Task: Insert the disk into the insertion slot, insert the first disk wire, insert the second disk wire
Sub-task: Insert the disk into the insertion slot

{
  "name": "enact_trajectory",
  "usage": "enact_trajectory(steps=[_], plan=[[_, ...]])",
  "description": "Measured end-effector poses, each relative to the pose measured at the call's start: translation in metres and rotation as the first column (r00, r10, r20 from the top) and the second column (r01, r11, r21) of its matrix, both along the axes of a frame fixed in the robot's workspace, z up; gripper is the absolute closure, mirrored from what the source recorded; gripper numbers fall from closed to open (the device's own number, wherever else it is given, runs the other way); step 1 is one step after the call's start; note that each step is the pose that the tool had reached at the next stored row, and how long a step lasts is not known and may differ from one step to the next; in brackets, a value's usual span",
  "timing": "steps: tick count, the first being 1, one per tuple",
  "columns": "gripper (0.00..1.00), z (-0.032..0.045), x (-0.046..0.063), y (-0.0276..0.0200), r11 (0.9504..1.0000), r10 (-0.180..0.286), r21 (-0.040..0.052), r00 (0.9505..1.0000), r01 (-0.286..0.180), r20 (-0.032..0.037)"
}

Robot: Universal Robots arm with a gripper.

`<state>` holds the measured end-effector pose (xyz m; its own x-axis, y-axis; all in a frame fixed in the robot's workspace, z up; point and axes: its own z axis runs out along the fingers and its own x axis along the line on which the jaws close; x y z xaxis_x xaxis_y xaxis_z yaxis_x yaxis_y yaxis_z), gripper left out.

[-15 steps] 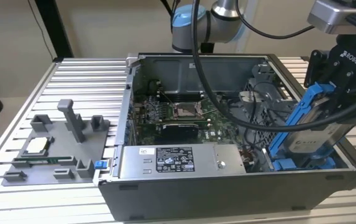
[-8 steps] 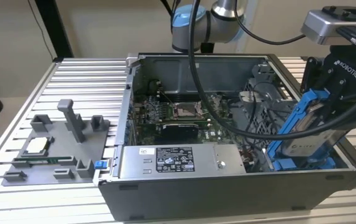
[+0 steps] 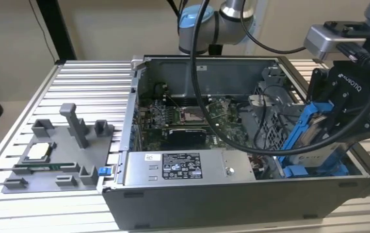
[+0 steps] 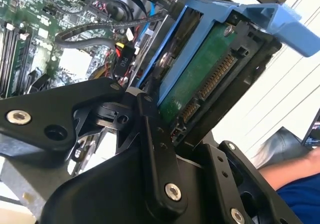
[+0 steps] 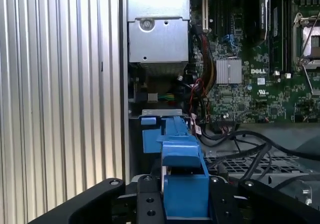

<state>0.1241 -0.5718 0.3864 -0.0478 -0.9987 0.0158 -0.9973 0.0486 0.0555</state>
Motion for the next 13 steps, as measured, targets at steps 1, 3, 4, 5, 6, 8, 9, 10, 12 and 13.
enact_trajectory(steps=[1,3,4,5,6,8,9,10,12,13], plan=[[1.00,-0.0019,0.000,0.0000,1.0000,0.000,0.0001,1.0000,0.000,0.0000],[1.00,-0.0054,-0.001,0.0000,1.0000,-0.001,-0.0004,1.0000,0.001,0.0000],[1.00,-0.0073,-0.001,0.0001,1.0000,-0.001,0.0000,1.0000,0.001,0.0003],[1.00,-0.0096,-0.002,0.0001,1.0000,-0.001,0.0011,1.0000,0.001,0.0003],[1.00,-0.0112,-0.002,0.0001,1.0000,-0.002,0.0005,1.0000,0.002,0.0001],[1.00,-0.0125,-0.002,0.0001,1.0000,-0.003,0.0004,1.0000,0.003,-0.0020],[1.00,-0.0124,-0.002,0.0000,1.0000,-0.003,0.0014,1.0000,0.003,-0.0040],[1.00,-0.0119,-0.002,0.0000,1.0000,-0.003,0.0033,1.0000,0.003,-0.0081],[1.00,-0.0102,-0.002,0.0000,1.0000,-0.004,0.0073,0.9999,0.004,-0.0147],[1.00,-0.0088,-0.002,0.0000,1.0000,-0.004,0.0083,0.9998,0.004,-0.0174]])
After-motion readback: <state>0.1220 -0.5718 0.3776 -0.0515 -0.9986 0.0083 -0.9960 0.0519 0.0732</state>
